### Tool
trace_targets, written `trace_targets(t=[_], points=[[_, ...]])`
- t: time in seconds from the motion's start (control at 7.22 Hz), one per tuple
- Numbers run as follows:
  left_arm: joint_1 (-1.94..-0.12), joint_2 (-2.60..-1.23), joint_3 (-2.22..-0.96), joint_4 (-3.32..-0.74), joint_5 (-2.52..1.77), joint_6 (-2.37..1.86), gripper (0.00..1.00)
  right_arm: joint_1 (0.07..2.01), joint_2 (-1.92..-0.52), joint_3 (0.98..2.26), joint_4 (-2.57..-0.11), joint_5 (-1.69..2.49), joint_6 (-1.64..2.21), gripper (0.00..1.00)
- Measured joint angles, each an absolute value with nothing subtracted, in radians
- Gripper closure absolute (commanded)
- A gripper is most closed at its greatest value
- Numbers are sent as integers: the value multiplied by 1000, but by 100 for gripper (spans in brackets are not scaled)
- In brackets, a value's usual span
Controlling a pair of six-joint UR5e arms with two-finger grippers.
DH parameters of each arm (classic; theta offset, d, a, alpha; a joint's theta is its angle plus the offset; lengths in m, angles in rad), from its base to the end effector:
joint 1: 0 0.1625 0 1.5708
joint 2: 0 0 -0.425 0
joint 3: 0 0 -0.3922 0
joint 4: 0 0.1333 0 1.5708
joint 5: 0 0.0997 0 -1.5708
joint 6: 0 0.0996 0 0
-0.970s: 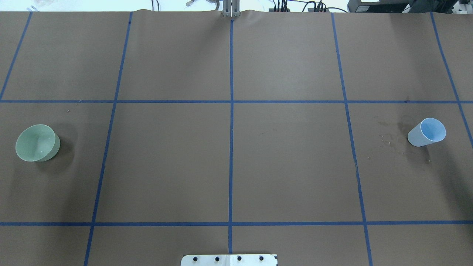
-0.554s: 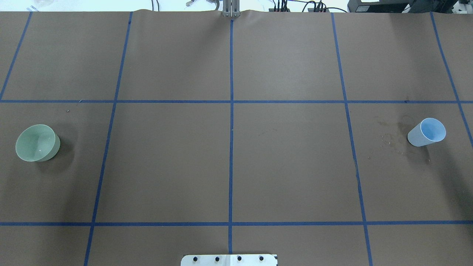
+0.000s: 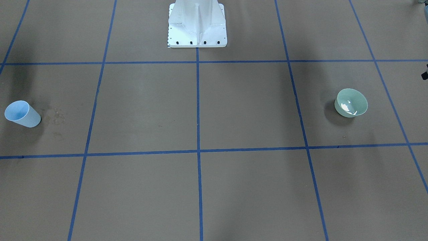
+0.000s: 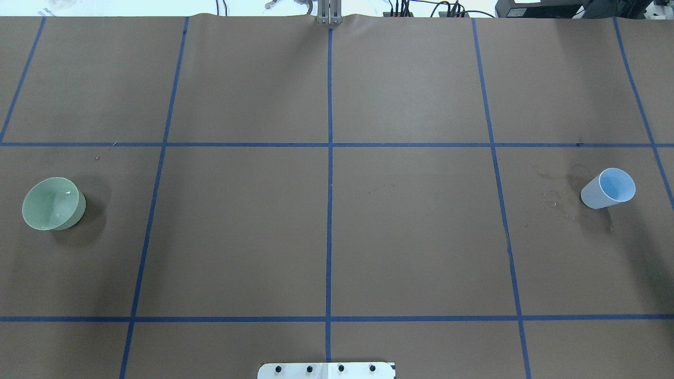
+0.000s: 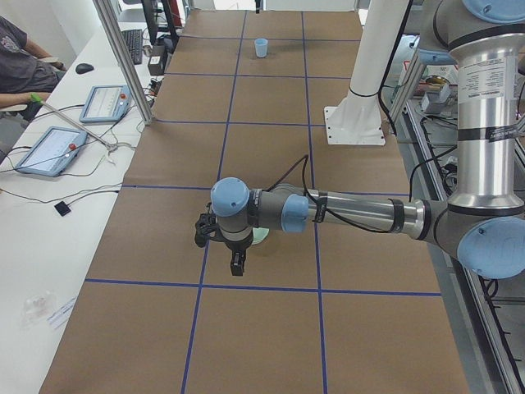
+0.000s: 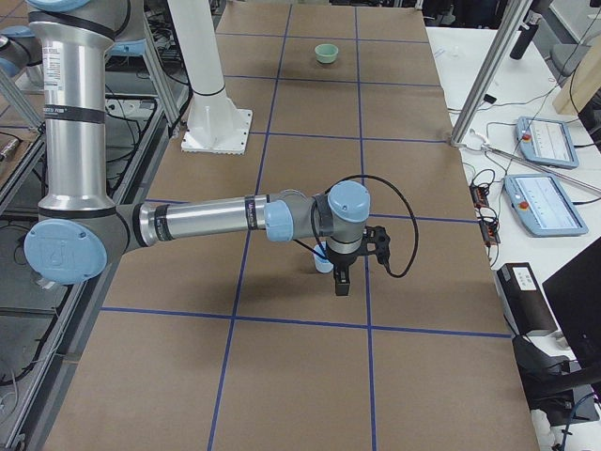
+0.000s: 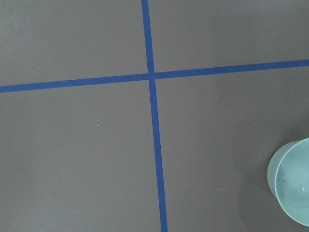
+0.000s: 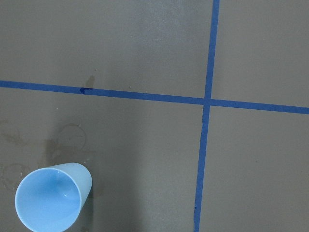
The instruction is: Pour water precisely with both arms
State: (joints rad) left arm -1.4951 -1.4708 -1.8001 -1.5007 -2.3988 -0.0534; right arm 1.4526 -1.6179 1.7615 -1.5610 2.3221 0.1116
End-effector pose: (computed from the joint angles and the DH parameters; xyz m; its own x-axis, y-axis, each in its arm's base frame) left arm -0.0257 -0.4533 0.5961 0.6742 0.0414 -0.7374 -0.0396 0.9990 0.0198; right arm 0.0085 -0.4822 0.5876 0.7219 -0.0793 0.6874 0.0364 0.9964 0.0767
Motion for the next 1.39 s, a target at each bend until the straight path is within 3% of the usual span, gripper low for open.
trace_targets(t=[1.39], points=[[-1499, -1463, -1839, -1536, -2384, -58, 0, 1463, -1599, 1734, -1555, 2346, 126, 1]])
